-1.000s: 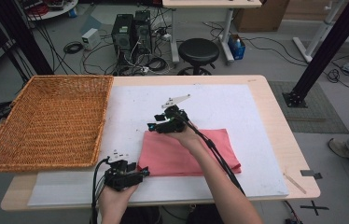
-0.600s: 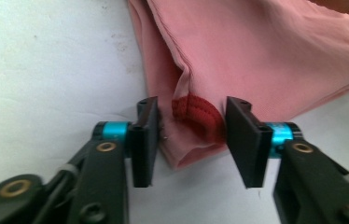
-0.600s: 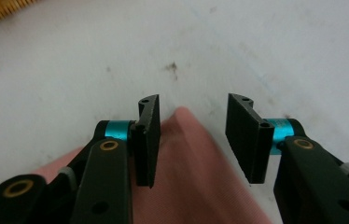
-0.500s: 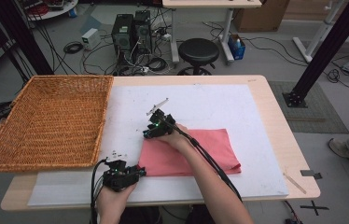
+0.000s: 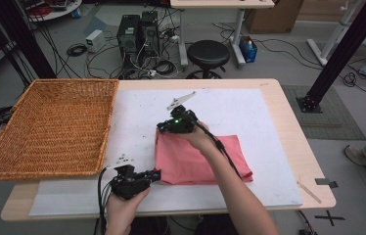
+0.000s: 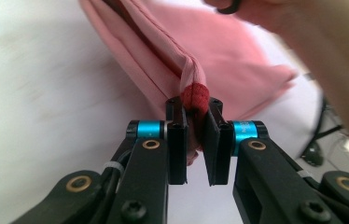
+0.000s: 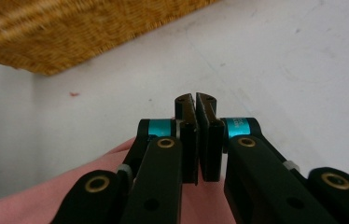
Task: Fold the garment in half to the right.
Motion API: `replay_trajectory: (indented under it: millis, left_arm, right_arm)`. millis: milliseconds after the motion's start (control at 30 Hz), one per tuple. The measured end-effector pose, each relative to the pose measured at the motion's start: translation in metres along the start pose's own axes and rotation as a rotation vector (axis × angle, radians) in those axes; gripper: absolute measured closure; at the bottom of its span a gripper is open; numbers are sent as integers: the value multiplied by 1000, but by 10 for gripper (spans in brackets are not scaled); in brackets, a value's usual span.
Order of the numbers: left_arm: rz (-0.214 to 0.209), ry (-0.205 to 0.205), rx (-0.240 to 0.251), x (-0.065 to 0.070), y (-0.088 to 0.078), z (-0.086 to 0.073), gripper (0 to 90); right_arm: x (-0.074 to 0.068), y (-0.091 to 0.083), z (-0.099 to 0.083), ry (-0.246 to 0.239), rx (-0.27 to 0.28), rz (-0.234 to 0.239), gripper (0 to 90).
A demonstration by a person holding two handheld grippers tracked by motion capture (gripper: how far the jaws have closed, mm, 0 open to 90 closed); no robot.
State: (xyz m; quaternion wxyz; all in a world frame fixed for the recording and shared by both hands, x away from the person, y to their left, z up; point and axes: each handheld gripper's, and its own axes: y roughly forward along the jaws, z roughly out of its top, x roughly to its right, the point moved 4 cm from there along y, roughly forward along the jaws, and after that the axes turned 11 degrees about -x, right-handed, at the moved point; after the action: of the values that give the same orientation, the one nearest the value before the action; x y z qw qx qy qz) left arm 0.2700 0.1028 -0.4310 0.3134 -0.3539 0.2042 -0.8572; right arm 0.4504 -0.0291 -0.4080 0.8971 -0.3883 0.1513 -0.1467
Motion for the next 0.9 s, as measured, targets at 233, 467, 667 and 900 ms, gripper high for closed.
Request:
replay_trajectory:
  millis: [233,467,667,900]
  left_arm:
    - [-111,117,-12,50,36,27,809]
    - [-198,182,-79,89,98,46,809]
    - [-231,200,-140,111,151,52,809]
    - [-230,209,-146,116,180,52,672]
  right_arm:
    - [24,-67,-32,51,105,71,882]
    - [57,-112,-86,137,138,65,882]
    - [78,-134,-129,194,147,41,882]
    - [94,-142,-161,266,120,-38,736]
